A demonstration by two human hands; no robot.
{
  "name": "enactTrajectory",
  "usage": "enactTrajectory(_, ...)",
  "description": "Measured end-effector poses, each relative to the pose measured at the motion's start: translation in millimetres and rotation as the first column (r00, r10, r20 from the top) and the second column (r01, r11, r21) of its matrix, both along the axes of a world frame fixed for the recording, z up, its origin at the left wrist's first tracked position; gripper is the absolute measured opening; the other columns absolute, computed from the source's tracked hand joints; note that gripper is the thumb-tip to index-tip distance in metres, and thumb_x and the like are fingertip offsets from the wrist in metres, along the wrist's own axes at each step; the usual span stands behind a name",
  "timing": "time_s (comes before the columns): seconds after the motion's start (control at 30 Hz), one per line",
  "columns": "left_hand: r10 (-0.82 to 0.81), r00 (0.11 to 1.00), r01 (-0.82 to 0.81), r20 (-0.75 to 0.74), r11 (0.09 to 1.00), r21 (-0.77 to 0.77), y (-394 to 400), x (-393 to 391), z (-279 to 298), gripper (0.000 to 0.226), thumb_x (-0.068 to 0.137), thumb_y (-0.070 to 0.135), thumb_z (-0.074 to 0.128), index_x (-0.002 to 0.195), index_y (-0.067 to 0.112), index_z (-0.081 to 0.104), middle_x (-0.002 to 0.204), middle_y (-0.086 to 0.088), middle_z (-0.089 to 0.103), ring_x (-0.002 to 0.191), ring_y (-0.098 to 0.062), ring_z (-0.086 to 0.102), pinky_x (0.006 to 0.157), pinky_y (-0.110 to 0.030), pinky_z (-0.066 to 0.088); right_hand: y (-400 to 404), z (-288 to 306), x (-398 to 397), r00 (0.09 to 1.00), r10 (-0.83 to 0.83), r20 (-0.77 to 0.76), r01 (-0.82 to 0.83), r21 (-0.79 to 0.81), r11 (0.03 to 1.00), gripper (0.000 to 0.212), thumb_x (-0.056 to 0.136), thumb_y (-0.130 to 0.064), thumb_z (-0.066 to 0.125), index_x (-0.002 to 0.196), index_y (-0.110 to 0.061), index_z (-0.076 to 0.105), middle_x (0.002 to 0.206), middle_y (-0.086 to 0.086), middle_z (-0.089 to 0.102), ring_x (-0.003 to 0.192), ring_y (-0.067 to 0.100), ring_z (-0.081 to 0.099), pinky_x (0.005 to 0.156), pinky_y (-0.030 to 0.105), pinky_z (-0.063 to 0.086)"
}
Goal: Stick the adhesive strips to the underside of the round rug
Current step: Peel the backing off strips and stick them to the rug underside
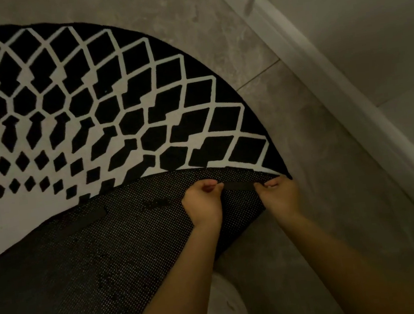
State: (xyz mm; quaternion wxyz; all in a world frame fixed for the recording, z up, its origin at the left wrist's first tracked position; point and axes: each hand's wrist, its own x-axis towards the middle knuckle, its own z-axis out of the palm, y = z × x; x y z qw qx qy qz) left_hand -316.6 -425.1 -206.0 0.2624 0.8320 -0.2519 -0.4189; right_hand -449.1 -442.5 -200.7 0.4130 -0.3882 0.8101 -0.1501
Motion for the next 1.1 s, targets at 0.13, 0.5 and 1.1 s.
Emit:
enactTrajectory(0.13,0.045,0.999,-0.045,-0.001,0.999,0.011,-3,1,-1,0.027,0.078,0.018,0.076,0.101,0.012,0.063,0.090,-0.001,0.067,0.076,-0.006,0.058,0.056,-0.007,0.035,-2,-2,-1,1.000,-0.017,-0.012,0.017,-0.002,1.000,0.033,0.081,-0.015,0.071,0.070,-0.016,0.040,0.069,-0.002,0.047,0.065,0.012,0.048,0.050,0.018,0.033)
enactTrajectory(0.5,-0.039,0.997,0.038,0.069,0.999,0.015,-3,5,-2,0.030,0.075,0.023,0.078,0.095,0.012,0.058,0.078,0.002,0.058,0.066,-0.007,0.055,0.057,-0.016,0.041,-7,-8,20,0.948,0.289,-0.136,-0.288,0.024,0.957,0.039,0.077,-0.044,0.071,0.066,-0.019,0.044,0.063,-0.003,0.051,0.059,0.012,0.050,0.050,0.024,0.035)
enactTrajectory(1.1,-0.058,0.997,0.055,0.041,0.996,0.071,-8,10,2,0.035,0.075,0.023,0.078,0.100,0.012,0.057,0.077,0.006,0.055,0.072,-0.009,0.055,0.064,-0.021,0.044,-26,-7,-32,0.979,0.190,-0.071,-0.183,0.097,0.978,0.042,0.076,-0.024,0.078,0.059,-0.014,0.040,0.060,0.000,0.044,0.055,0.012,0.042,0.052,0.025,0.037)
